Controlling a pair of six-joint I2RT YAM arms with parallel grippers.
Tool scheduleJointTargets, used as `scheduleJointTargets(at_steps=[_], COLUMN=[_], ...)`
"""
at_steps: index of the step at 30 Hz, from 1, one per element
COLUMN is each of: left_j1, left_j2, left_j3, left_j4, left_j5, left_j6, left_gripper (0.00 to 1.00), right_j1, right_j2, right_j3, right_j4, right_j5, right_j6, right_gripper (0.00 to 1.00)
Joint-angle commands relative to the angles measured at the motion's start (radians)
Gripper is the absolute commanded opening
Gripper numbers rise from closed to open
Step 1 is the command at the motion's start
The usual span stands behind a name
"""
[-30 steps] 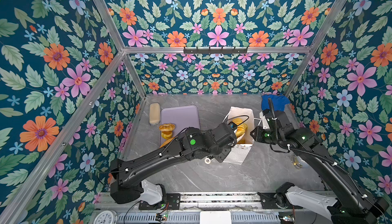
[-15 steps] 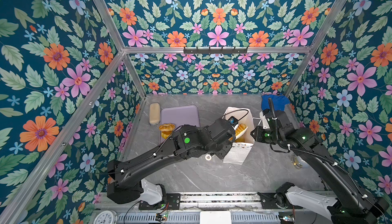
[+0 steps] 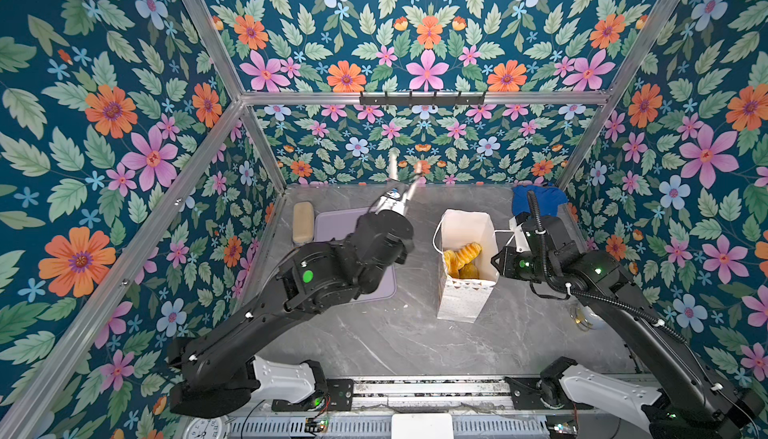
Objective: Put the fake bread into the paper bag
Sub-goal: 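Move the empty tongs back over the tray with the left gripper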
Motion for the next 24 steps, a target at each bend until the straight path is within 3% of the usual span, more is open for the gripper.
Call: scheduleJointTargets(at_steps=[1,7,13,20,24], left_j1=[0.136,0.360,0.555,0.741,0.896], left_j2=[-0.063,-0.098,-0.076,-0.091,-0.094], left_j3=[-0.069,-0.208,-0.371,-0.525,-0.597], left_j4=[0.055,-0.002,-0.047,-0.005,0.049], left_j5=[-0.043,0.134,0.397,0.582,0.754], left_j6=[-0.071,-0.135,-0.176,-0.177,-0.146], left_gripper=[0.36,0.36,0.36,0.35,0.35], right_j1=[0.001,0.000,0.001,-0.001,0.000], right_j2=[-0.005,0.002,-0.001,-0.006,-0.007], right_j3=[0.005,0.013,0.003,-0.004,-0.005], right_j4=[0.004,0.004,0.011,0.016,0.018], right_j5=[-0.005,-0.008,-0.009,-0.013,-0.016], right_j6=[0.002,-0.005,-0.006,-0.007,-0.010], right_gripper=[0.23,0.23,0.23,0.23,0.23])
